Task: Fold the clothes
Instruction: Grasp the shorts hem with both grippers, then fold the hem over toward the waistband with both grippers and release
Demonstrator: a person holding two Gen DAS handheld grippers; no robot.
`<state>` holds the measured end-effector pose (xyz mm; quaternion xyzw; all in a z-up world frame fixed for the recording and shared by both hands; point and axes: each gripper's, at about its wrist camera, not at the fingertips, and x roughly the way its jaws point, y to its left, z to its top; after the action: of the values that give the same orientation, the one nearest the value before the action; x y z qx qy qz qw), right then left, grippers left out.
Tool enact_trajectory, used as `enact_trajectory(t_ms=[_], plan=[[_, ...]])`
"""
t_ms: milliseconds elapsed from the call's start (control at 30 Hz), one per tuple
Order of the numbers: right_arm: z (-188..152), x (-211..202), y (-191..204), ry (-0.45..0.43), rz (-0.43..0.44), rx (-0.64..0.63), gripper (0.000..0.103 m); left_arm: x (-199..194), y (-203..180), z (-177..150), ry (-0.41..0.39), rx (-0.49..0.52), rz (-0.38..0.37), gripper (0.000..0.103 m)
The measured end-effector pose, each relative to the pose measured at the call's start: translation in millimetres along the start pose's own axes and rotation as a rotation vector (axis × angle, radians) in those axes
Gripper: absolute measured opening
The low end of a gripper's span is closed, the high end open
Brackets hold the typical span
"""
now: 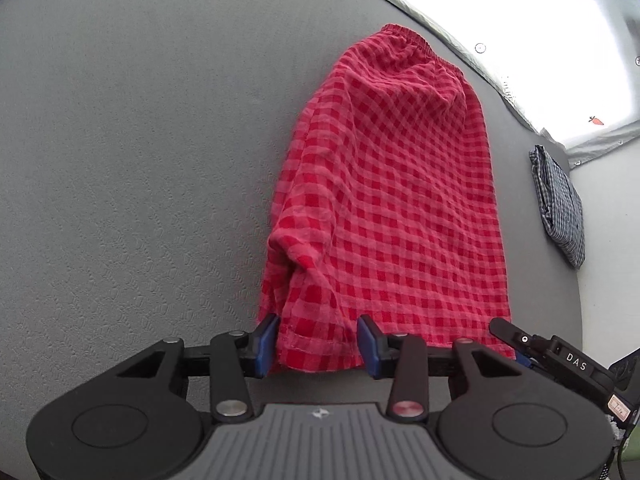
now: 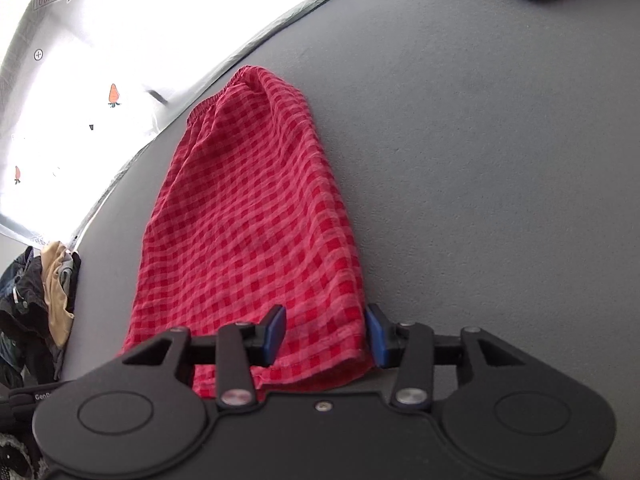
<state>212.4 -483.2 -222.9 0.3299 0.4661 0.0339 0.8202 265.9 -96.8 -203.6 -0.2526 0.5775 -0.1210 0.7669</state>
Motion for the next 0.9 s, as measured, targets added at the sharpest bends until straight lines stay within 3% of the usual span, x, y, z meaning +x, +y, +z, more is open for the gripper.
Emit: enact_trajectory(t_ms=[133, 167, 200, 267, 333, 433, 733, 900], plan=[[-1, 3, -2, 0.003, 0.029, 0.023, 0.036, 3, 15, 3, 0.011, -0.115, -0.060, 0.043], [-2, 4, -3, 0.011, 0.030, 0.027, 0.024, 3, 17, 2, 0.008, -0.129, -0.066, 0.042], [-2, 6, -4, 0.022, 0.029, 0.032, 0.012, 2, 18, 1, 0.005, -0.136, -0.066, 0.038], [-5, 5, -5, 0.024, 0.035, 0.036, 0.008, 1, 22, 1, 0.005, -0.146, -0.047, 0.019], [-7, 2, -7, 0.016, 0.065, 0.050, 0.004, 0, 34, 1, 0.010, -0.205, -0.109, 0.007], [-10, -6, -9, 0.023, 0.097, 0.053, 0.003, -7, 50, 0, 0.007, -0.279, -0.163, 0.006], [-24, -60, -3, 0.069, 0.180, 0.080, 0.003, -52, 37, -14, 0.025, -0.242, -0.198, 0.005], [-11, -59, -5, 0.060, 0.208, 0.148, 0.003, -49, 32, 6, 0.001, -0.303, -0.235, 0.005]])
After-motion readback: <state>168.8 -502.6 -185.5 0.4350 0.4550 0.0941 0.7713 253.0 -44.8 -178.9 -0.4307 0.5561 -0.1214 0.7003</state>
